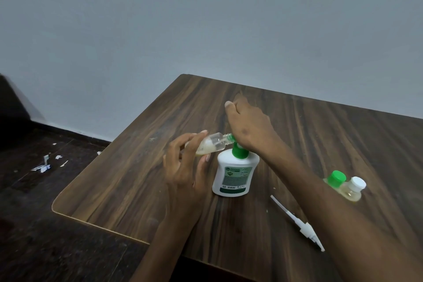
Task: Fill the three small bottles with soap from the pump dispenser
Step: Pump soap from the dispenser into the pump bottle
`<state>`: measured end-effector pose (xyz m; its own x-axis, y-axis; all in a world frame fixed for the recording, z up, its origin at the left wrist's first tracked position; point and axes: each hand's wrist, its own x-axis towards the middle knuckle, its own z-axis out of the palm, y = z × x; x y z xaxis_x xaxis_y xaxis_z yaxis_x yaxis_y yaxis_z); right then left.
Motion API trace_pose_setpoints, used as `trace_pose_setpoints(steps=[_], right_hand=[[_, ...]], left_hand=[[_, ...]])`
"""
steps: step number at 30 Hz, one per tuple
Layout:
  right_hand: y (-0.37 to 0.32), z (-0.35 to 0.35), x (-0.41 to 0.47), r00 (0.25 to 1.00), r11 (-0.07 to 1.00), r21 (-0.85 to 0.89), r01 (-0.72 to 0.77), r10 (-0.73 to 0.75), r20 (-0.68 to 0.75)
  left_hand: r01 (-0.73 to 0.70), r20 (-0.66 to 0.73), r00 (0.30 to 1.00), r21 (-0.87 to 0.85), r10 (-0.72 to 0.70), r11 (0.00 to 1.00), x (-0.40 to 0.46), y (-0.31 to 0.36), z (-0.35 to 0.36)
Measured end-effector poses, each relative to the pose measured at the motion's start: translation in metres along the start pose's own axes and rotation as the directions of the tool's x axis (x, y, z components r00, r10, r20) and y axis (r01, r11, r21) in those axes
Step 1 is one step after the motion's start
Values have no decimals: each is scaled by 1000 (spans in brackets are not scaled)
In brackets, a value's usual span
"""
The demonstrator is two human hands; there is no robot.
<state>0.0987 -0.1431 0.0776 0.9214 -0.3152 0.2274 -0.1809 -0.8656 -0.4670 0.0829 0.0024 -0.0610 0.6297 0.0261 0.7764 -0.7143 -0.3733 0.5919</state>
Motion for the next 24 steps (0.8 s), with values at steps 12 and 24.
trace_pose_setpoints(steps=[12,24], right_hand=[[-1,-4,0,999,1000,7,25,-24,-43],[2,0,-1,1000,1000,7,-13,13,8]], left_hand=[[-15,11,1000,-9,15,1000,-1,-1,0],[-14,-8,1000,-2,14,1000,0,0,0]])
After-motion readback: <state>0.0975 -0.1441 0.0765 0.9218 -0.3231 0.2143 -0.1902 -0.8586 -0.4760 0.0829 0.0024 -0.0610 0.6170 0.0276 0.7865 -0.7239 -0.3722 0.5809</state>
